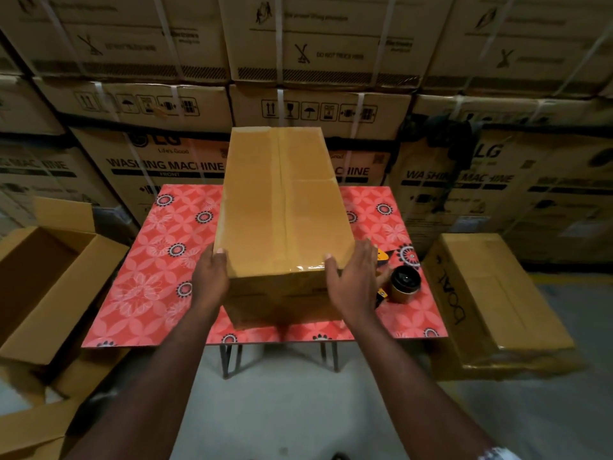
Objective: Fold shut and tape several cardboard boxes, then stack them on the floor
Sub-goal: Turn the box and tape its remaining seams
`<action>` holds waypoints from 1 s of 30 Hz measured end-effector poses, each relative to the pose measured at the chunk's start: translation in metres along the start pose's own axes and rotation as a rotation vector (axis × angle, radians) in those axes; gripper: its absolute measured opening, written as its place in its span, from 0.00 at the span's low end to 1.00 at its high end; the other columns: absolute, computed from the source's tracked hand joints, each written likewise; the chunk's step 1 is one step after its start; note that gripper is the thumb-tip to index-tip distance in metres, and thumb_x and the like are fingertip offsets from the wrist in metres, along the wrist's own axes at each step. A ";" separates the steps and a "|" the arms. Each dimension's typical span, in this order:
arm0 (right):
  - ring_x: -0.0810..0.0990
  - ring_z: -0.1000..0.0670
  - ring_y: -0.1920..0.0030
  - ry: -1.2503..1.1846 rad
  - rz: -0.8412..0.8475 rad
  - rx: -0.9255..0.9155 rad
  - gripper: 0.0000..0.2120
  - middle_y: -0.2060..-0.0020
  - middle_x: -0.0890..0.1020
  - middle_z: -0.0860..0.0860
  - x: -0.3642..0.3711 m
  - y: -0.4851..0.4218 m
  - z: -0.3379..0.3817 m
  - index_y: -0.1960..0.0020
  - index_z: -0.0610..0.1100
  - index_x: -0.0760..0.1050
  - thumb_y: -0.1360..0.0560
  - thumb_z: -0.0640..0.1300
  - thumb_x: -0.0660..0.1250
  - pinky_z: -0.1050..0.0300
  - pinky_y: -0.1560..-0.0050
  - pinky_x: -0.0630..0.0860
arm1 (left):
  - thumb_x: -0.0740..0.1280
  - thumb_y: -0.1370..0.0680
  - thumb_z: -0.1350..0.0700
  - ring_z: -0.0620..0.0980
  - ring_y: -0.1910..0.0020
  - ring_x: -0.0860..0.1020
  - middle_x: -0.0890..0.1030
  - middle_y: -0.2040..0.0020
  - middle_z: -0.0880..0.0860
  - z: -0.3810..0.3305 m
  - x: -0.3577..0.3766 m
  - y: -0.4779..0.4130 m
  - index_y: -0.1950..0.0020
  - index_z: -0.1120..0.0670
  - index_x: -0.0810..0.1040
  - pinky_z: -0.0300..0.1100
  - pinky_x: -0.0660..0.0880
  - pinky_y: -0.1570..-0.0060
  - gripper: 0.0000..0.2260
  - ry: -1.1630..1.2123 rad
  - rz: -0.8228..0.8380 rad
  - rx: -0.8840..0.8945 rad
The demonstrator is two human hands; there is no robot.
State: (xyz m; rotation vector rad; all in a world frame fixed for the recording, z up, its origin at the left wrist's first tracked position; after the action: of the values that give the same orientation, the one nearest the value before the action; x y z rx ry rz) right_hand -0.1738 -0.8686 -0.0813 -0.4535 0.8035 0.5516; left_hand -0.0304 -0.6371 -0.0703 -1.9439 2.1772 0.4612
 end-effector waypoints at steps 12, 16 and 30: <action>0.78 0.45 0.47 -0.403 0.142 0.067 0.16 0.46 0.79 0.47 0.018 -0.063 -0.012 0.37 0.42 0.74 0.16 0.52 0.59 0.53 0.52 0.70 | 0.57 0.15 0.47 0.55 0.33 0.72 0.73 0.31 0.49 0.026 0.020 0.097 0.23 0.45 0.65 0.54 0.70 0.33 0.20 0.257 -0.254 -0.157; 0.76 0.40 0.40 -0.354 0.191 -0.010 0.17 0.41 0.77 0.42 0.024 -0.102 -0.003 0.35 0.41 0.73 0.17 0.51 0.58 0.49 0.45 0.72 | 0.63 0.16 0.52 0.54 0.35 0.74 0.74 0.31 0.51 0.012 0.042 0.128 0.23 0.48 0.62 0.54 0.72 0.33 0.22 0.377 -0.256 -0.198; 0.38 0.46 0.18 -0.057 0.383 -0.512 0.35 0.17 0.47 0.46 0.029 0.069 0.051 0.18 0.40 0.52 0.17 0.60 0.36 0.39 0.20 0.44 | 0.70 0.23 0.62 0.50 0.22 0.57 0.52 0.18 0.48 -0.018 0.043 0.086 0.22 0.49 0.65 0.48 0.63 0.28 0.30 -0.301 -0.132 0.271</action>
State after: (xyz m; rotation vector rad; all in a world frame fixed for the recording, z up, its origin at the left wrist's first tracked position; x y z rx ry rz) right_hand -0.1725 -0.7781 -0.0842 -0.7545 0.6925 1.1337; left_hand -0.1200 -0.6750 -0.0587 -1.7330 1.8092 0.3853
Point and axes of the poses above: each hand's wrist, its own y-axis away from the middle knuckle, its own x-axis out of the palm, z = x × y, the point moved 3 cm from there along -y, towards the middle knuckle
